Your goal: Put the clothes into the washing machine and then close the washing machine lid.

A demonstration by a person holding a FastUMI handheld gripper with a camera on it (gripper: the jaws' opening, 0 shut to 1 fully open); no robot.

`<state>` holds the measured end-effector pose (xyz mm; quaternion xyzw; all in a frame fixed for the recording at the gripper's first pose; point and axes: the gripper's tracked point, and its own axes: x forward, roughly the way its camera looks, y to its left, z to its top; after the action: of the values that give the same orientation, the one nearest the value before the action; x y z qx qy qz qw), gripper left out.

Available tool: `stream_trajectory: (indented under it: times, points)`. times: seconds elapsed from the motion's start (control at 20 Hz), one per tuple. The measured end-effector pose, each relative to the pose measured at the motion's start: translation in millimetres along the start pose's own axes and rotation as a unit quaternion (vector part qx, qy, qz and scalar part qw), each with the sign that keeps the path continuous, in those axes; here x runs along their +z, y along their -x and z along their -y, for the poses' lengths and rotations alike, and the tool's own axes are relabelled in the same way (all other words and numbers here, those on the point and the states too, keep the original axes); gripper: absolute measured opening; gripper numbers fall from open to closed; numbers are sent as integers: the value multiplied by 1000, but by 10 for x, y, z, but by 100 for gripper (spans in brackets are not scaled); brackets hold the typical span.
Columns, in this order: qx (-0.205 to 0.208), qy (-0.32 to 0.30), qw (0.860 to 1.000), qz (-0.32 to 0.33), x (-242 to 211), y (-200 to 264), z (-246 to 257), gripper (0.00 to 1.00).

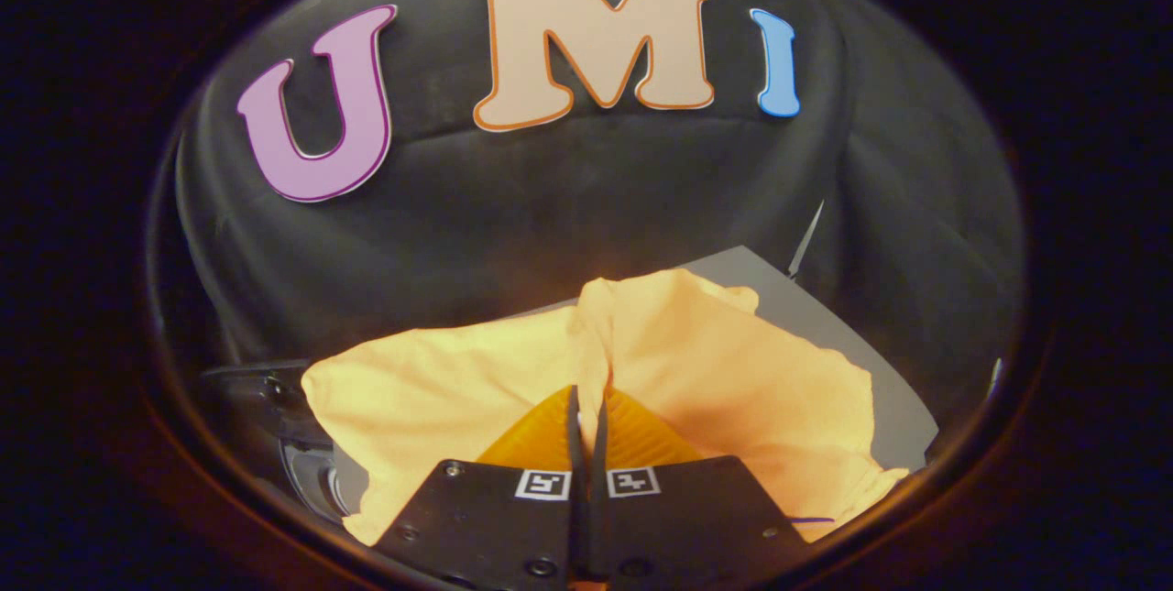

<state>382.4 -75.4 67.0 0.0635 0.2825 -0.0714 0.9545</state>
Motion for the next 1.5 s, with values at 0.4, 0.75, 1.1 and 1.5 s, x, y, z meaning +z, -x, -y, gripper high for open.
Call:
stream_trajectory:
  times: [0.4, 0.75, 1.1, 1.5]
  points:
    - [9, 8, 992, 124, 422, 743, -344, 0]
    - [27, -11, 981, 193, 733, 1511, -841, 0]
    - [70, 4, 976, 208, 739, 1951, -1858, 0]
    - [143, 7, 967, 213, 499, 2262, -3030, 0]
